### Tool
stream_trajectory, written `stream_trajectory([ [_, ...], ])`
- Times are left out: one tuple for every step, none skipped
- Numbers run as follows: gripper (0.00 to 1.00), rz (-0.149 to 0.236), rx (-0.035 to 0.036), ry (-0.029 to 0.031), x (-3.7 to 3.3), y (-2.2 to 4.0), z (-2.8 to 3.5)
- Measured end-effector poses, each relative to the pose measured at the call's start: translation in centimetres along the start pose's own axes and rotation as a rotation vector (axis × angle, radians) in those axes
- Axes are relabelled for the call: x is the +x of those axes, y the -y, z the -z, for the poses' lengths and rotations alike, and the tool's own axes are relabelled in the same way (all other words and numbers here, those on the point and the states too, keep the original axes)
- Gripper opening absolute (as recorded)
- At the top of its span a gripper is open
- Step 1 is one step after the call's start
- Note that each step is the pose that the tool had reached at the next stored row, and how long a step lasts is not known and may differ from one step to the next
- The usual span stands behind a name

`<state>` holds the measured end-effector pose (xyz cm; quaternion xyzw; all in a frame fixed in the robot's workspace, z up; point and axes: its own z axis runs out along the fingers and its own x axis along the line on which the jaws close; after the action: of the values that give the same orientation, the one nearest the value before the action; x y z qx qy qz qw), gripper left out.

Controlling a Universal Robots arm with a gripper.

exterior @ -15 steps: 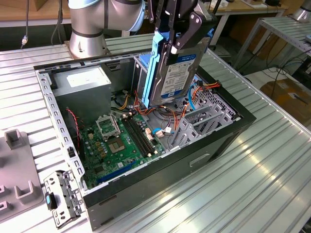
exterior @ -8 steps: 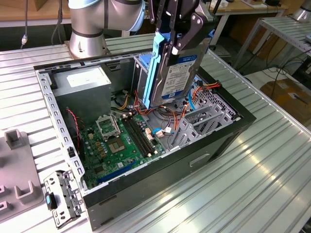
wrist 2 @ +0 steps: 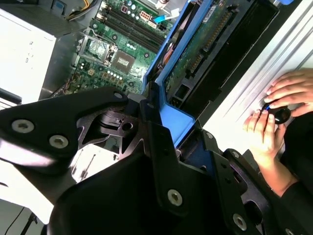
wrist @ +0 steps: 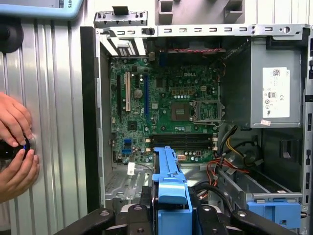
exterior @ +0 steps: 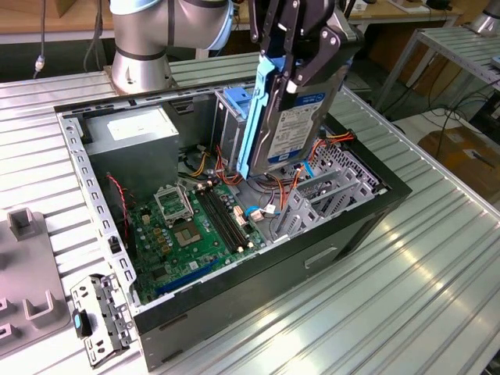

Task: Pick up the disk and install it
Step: 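Insert the disk into the insertion slot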

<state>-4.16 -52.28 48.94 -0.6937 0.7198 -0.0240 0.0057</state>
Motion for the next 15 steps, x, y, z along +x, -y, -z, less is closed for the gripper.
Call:
stream_trajectory([
  [0.37,0.0,-0.0016,-0.0002,0.0,0.36,-0.03],
  [0.37,0.0,-0.0025,-0.0002,0.0,0.61,-0.06],
  [0.37,0.0,-0.0032,-0.0001,0.0,0.92,-0.11],
  [0.37,0.0,-0.0048,-0.0003,0.02,1.38,-0.16],
  [0.37,0.0,-0.0068,-0.0005,0.08,1.98,-0.24],
  [0.37,0.0,-0.0074,-0.0005,0.29,2.41,-0.33],
  [0.37,0.0,-0.0077,-0.0005,0.63,2.62,-0.38],
  [0.37,0.0,-0.0078,-0.0006,0.92,2.74,-0.42],
  [0.37,0.0,-0.0078,-0.0004,1.23,2.87,-0.47],
  [0.37,0.0,-0.0079,-0.0003,1.53,3.02,-0.52],
  [0.37,0.0,-0.0083,-0.0005,1.92,3.29,-0.58],
  [0.37,0.0,-0.009,-0.0005,2.29,3.75,-0.67],
  [0.37,0.0,-0.0095,-0.0005,2.48,4.06,-0.73],
  [0.37,0.0,-0.01,-0.0004,2.64,4.38,-0.79],
  [0.37,0.0,-0.0106,-0.0005,2.8,4.72,-0.85],
])
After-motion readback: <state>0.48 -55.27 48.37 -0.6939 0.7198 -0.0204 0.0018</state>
